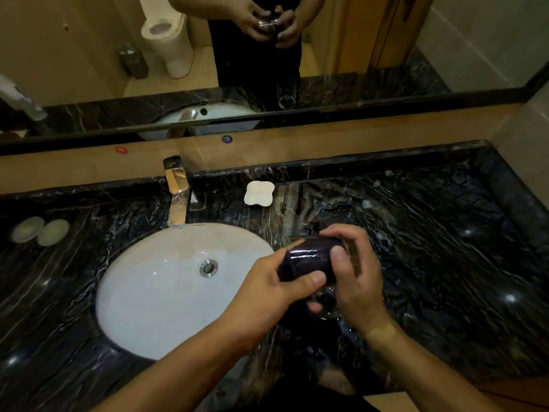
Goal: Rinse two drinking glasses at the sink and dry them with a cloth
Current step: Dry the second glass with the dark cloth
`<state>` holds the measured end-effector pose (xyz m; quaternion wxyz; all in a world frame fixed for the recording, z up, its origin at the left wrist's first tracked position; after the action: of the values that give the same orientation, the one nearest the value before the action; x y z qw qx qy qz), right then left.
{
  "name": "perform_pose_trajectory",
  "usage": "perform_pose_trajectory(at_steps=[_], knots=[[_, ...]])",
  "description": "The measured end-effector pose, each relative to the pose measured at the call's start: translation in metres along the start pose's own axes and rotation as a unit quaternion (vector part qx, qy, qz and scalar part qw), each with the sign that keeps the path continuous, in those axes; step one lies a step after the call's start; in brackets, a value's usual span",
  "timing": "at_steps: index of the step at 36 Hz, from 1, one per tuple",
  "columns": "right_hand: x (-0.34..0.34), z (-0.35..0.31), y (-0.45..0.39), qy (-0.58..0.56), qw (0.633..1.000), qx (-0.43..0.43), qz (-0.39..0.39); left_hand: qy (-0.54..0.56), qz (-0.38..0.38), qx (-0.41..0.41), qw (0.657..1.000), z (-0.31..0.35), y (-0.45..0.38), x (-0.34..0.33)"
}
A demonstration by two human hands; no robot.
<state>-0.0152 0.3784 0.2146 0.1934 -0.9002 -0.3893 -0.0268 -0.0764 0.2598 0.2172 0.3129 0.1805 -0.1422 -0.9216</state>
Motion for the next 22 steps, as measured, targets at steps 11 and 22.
perform_pose_trajectory(at_steps=[11,22], knots=[[-0.027,0.051,0.031,-0.176,0.796,-0.545,-0.197,-0.714,-0.104,-0.391,0.571,0.000,0.024,-0.024],[-0.011,0.012,0.012,-0.109,0.983,-0.127,-0.081,-0.089,0.023,-0.033,0.995,0.002,-0.003,0.017]])
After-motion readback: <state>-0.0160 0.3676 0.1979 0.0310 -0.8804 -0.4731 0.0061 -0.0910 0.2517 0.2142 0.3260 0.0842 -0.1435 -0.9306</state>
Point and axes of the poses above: each hand's wrist, its own y-axis away from the middle knuckle, its own x-axis out of the back of the hand, z = x × y, the point moved 8 cm from there along -y, towards the middle knuckle
